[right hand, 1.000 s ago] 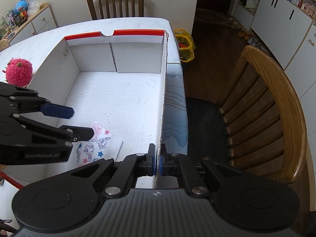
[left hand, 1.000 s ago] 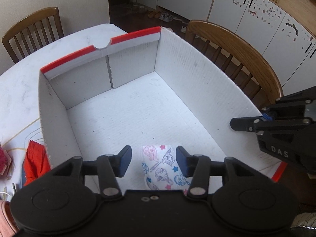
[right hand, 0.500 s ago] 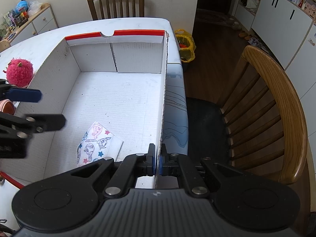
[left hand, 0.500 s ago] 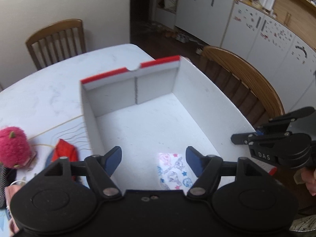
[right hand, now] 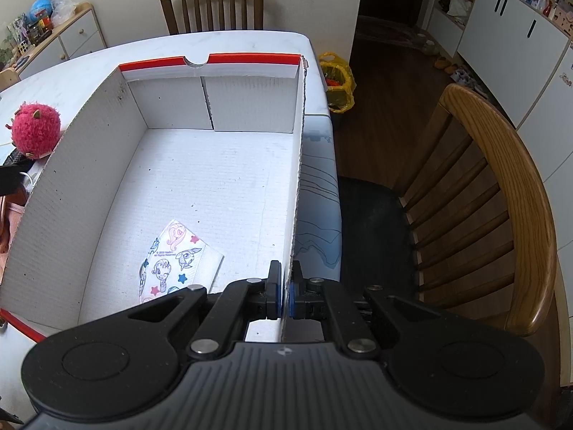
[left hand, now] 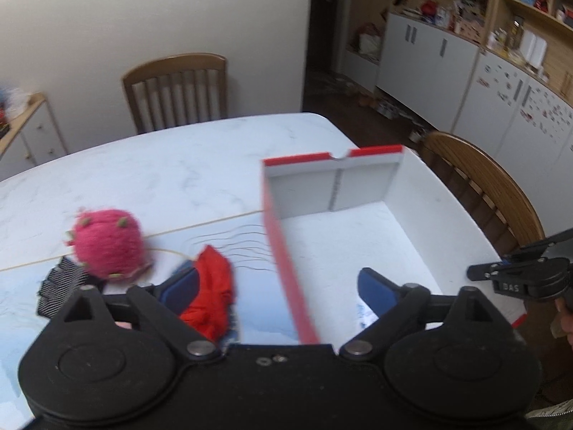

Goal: Organize objects
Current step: 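Move the left gripper back to the table and grasp the pink fleece cloth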

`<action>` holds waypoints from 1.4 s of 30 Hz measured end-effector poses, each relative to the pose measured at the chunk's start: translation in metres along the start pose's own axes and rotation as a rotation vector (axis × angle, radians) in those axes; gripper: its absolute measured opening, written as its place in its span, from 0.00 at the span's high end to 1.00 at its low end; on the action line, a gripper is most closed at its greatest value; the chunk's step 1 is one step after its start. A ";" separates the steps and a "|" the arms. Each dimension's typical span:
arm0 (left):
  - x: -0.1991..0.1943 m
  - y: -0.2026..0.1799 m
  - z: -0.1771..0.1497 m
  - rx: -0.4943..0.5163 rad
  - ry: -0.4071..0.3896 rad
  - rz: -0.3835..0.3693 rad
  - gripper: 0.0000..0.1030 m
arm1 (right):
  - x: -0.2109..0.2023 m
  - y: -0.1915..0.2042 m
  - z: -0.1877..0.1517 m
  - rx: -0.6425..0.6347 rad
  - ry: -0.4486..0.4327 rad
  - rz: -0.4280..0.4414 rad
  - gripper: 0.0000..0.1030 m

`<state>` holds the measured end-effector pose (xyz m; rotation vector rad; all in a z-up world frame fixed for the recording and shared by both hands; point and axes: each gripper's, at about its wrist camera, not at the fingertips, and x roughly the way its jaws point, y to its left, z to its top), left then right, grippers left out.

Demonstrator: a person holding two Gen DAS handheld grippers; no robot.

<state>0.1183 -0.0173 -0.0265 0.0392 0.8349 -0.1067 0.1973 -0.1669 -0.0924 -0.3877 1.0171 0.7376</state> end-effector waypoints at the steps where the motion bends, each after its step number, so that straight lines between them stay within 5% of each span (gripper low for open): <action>1: -0.004 0.006 -0.002 -0.011 -0.006 0.001 0.06 | 0.000 0.000 0.000 0.000 0.002 -0.001 0.97; 25: -0.038 0.172 -0.053 -0.135 0.011 0.233 0.01 | 0.004 0.006 0.006 0.023 0.032 -0.047 0.96; 42: -0.006 0.168 -0.125 -0.021 0.187 0.097 0.01 | 0.004 0.008 0.003 0.028 0.040 -0.054 0.96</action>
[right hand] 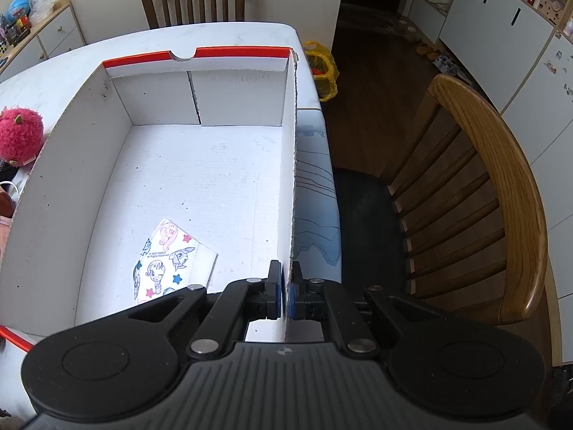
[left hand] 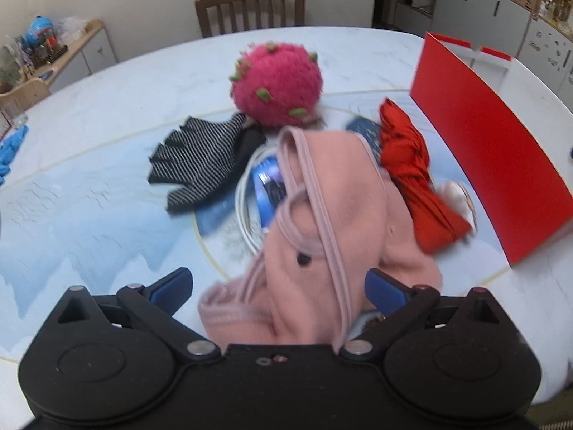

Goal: Organize objects
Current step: 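Move the left gripper back to the table and grasp the pink fleece cloth, then lift the pink fleece cloth with the left gripper and drop it into the box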

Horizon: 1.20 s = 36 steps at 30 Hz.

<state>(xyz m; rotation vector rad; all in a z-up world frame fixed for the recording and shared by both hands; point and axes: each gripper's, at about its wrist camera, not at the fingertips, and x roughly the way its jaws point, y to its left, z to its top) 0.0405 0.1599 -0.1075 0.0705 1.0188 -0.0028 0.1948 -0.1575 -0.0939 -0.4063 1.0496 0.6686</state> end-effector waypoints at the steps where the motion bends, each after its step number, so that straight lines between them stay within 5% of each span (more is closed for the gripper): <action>1: 0.002 0.000 -0.003 0.006 0.008 -0.012 0.01 | 0.000 0.000 0.000 0.002 0.001 -0.002 0.96; 5: 0.013 -0.003 -0.010 0.039 0.028 -0.019 0.05 | 0.000 0.002 0.001 0.005 0.006 -0.013 0.96; 11: 0.018 0.001 -0.011 0.031 0.027 -0.036 0.26 | -0.001 0.005 0.003 0.022 0.016 -0.023 0.96; 16: 0.011 0.000 -0.010 0.047 0.019 -0.079 0.61 | -0.002 0.006 0.000 0.023 0.013 -0.022 0.96; 21: 0.005 -0.004 -0.005 0.033 0.028 -0.070 0.80 | -0.003 0.008 -0.004 0.011 0.008 -0.005 0.96; 36: -0.061 -0.039 0.039 0.029 -0.102 -0.073 0.84 | -0.003 0.007 -0.008 -0.128 -0.032 0.051 0.95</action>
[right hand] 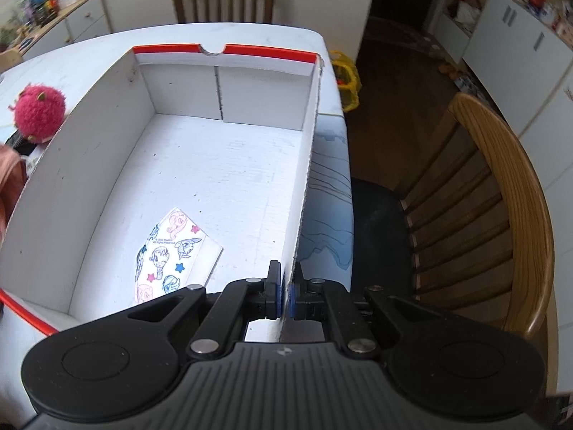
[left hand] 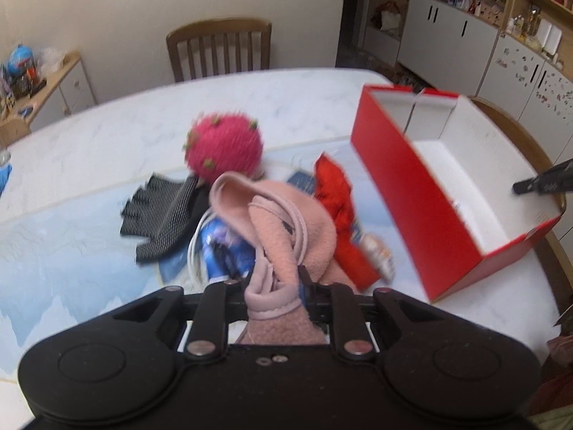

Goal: Organize objects
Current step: 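Lift the pink fleece cloth with the left gripper and drop it into the box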

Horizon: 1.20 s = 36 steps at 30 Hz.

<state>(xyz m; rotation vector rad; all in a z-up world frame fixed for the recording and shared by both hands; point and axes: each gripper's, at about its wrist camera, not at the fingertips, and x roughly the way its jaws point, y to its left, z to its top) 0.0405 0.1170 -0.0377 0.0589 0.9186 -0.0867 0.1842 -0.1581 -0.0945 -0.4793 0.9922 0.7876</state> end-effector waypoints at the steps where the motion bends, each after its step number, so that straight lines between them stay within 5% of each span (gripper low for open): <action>1: -0.003 -0.003 0.004 0.001 -0.007 0.002 0.84 | 0.000 0.000 0.000 -0.019 -0.006 0.001 0.95; 22: -0.040 -0.070 0.106 0.105 -0.210 -0.101 0.84 | 0.000 -0.015 0.005 -0.033 -0.002 0.051 0.95; 36: 0.019 -0.165 0.136 0.242 -0.164 -0.259 0.84 | 0.000 -0.021 0.008 0.002 0.011 0.066 0.95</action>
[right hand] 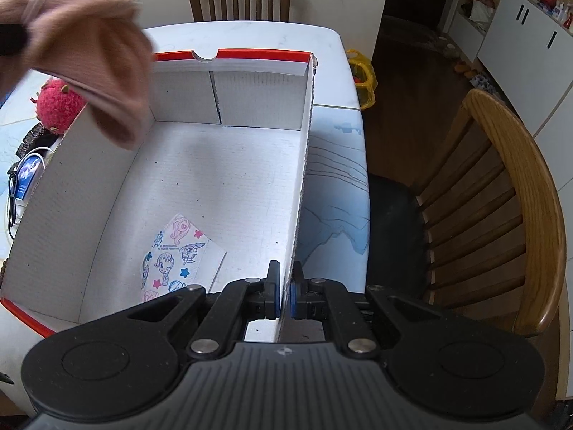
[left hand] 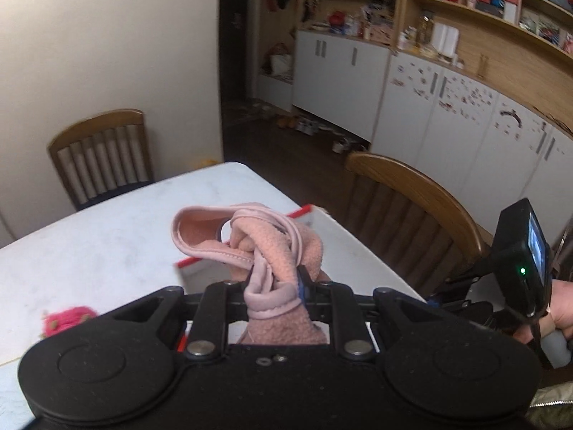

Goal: Organize objects
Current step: 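Lift the pink fleece cloth with the left gripper and drop it into the box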

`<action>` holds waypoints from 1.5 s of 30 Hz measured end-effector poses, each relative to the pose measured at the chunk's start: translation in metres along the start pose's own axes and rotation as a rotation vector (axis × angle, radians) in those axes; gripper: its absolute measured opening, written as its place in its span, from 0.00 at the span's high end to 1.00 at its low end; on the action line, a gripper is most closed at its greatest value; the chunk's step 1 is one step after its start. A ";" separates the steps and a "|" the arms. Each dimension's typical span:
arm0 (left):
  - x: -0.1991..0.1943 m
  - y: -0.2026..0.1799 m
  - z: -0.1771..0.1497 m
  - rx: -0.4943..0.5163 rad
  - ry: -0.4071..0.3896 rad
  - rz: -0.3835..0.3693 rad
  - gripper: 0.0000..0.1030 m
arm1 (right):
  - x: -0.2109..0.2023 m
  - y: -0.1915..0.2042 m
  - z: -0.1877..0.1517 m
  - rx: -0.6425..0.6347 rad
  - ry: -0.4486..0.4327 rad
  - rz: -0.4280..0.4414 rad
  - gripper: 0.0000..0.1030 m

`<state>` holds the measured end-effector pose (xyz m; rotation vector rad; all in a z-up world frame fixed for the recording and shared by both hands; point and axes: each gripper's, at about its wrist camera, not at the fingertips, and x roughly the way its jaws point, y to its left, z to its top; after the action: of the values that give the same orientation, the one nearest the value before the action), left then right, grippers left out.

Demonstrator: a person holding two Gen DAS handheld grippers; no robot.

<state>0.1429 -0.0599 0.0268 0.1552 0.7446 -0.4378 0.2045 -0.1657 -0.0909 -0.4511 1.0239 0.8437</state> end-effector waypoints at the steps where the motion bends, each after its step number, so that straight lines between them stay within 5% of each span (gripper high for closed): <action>1: 0.008 -0.004 0.000 0.009 0.009 -0.010 0.84 | 0.000 0.000 0.001 0.003 0.000 -0.001 0.95; 30: 0.167 -0.022 -0.017 0.039 0.265 -0.114 0.84 | 0.009 -0.006 0.005 0.062 0.025 0.008 0.96; 45: 0.184 -0.006 -0.030 -0.012 0.321 -0.136 0.77 | 0.007 -0.008 0.006 0.084 0.033 0.014 0.96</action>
<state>0.2415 -0.1177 -0.1212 0.1666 1.0772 -0.5443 0.2153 -0.1637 -0.0949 -0.3876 1.0898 0.8051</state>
